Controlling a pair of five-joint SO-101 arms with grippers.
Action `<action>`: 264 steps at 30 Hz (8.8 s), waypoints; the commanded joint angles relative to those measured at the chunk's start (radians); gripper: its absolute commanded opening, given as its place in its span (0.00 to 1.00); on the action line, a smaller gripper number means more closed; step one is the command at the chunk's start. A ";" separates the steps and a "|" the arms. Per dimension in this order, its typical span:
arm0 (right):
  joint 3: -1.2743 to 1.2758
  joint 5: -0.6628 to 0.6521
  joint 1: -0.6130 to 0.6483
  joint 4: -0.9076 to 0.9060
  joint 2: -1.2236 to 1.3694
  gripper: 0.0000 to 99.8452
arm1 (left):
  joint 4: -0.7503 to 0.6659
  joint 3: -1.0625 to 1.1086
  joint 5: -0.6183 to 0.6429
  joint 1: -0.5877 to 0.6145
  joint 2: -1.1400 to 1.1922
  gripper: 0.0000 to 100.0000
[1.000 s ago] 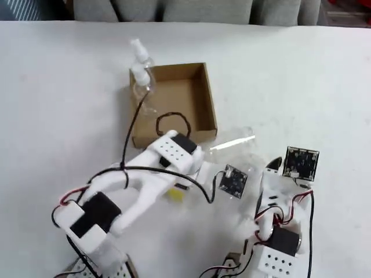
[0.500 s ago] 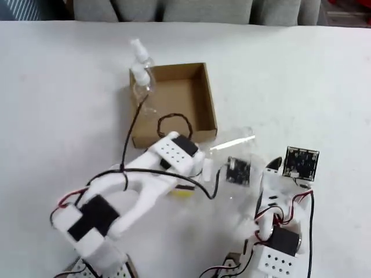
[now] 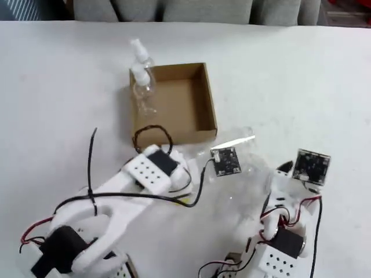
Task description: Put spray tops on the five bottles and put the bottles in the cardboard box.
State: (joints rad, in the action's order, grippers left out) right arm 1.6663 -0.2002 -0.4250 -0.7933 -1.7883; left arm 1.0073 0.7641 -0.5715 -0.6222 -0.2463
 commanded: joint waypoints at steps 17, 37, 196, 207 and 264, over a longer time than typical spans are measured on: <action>-0.509 -0.054 0.044 -0.170 0.837 0.02 | -0.285 0.120 0.031 0.008 -0.051 0.02; -0.649 0.071 0.074 -0.236 1.038 0.11 | -0.342 0.143 0.031 0.010 -0.051 0.02; -1.208 0.281 1.139 0.680 0.958 0.01 | -0.457 0.747 0.675 0.291 -1.584 0.02; -1.025 0.281 1.133 0.746 0.865 0.01 | -0.457 0.747 0.675 0.289 -1.584 0.02; -0.680 0.278 1.135 0.642 0.639 0.01 | -0.457 0.750 0.675 0.291 -1.584 0.02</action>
State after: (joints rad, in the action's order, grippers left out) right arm 0.9958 0.0836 0.7089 -0.0997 -1.1178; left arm 0.5854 1.5221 0.0974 -0.3214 -1.8174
